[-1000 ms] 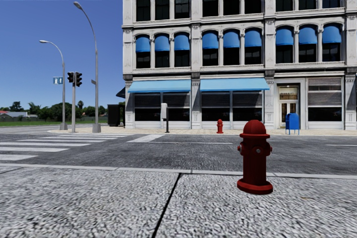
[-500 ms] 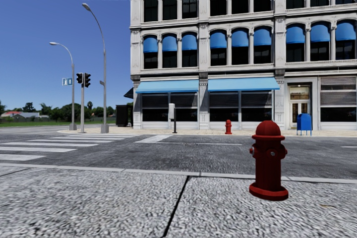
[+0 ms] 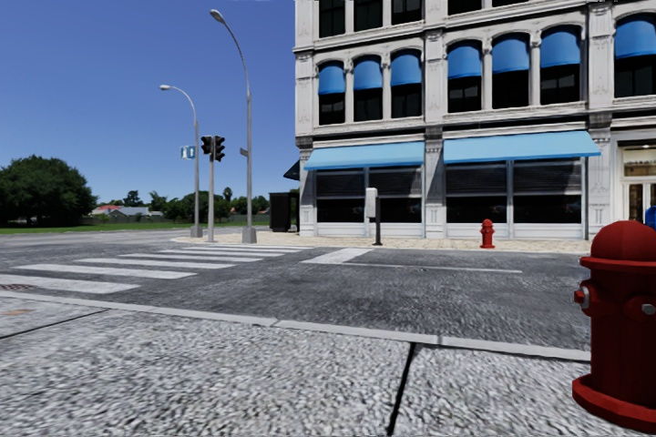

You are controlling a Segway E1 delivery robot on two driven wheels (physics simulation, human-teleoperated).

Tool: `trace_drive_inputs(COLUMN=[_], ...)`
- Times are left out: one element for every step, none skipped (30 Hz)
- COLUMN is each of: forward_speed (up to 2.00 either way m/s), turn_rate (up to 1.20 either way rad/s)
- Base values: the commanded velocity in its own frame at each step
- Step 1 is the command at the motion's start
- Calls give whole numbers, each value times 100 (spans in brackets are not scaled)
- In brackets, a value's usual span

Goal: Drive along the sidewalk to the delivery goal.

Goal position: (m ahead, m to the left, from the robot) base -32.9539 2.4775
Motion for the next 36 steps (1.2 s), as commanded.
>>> trace_drive_inputs(forward_speed=[82, 82, 82, 82, 82, 82, 82, 82, 82, 82, 82, 82, 82, 82, 82, 82, 82, 82, 83, 83, 83, 83, 83, 83, 83, 83, 83, 83, 83, 83, 83, 83, 88, 91, 91, 92], turn_rate=[56, 56, 56, 56, 56, 56, 56, 56, 56, 56, 56, 56, 56, 56, 56, 56, 56, 56, 56, 57, 58, 64, 64, 66, 67, 67, 67, 67, 67, 67, 67, 67, 67, 67, 67, 68])
